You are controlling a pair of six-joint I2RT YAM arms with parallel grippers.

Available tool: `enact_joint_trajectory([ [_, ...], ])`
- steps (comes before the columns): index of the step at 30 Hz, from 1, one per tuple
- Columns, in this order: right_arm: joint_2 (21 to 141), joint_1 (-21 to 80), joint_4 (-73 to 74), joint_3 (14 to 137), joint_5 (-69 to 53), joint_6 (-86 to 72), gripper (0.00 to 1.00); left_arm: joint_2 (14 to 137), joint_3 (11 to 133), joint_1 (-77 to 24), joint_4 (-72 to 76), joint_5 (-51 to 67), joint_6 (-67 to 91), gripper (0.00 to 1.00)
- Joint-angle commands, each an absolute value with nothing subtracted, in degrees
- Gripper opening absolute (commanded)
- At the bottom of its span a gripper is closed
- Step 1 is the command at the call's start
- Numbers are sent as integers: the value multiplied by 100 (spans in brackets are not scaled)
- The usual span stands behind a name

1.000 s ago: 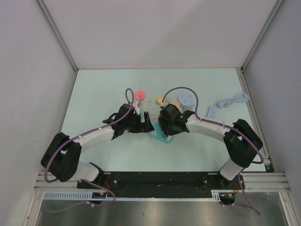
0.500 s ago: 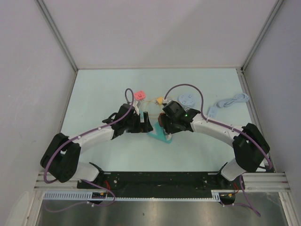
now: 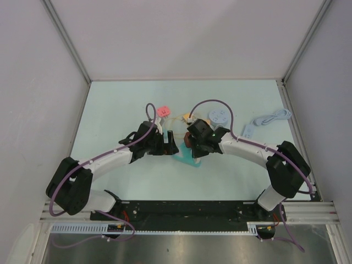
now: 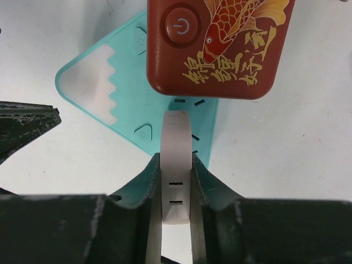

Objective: Insert the plug

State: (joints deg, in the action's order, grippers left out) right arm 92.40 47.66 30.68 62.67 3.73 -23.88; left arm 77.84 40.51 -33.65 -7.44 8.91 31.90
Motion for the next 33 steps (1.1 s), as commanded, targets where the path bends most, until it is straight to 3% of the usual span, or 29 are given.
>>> enact_joint_trajectory([
  [1, 9457, 4834, 3032, 6126, 282, -2373, 1, 7594, 4166, -3401, -738, 817, 3094, 99],
  [3, 9230, 4817, 2945, 6126, 255, -2452, 17, 7611, 4175, -3410, -738, 835, 3085, 99],
  [4, 9124, 4773, 2901, 6135, 211, -2478, 37, 7620, 4184, -3410, -730, 835, 3085, 98],
  [7, 8650, 4633, 2769, 6152, 176, -2619, 68, 7664, 4219, -3445, -756, 835, 3102, 99],
  [12, 7911, 4334, 2742, 6152, 395, -2733, 90, 7673, 4245, -3586, -747, 739, 3129, 99],
  [16, 7586, 3939, 2821, 6039, 335, -2646, 93, 7647, 4280, -3814, -800, 466, 3103, 99],
  [21, 7471, 3420, 2286, 5469, -701, -2821, 100, 7340, 4298, -3894, -1089, 19, 3076, 99],
  [33, 8576, 3744, -121, 4500, -1257, -3445, 100, 5582, 4535, -3894, -2214, -1555, 2637, 99],
])
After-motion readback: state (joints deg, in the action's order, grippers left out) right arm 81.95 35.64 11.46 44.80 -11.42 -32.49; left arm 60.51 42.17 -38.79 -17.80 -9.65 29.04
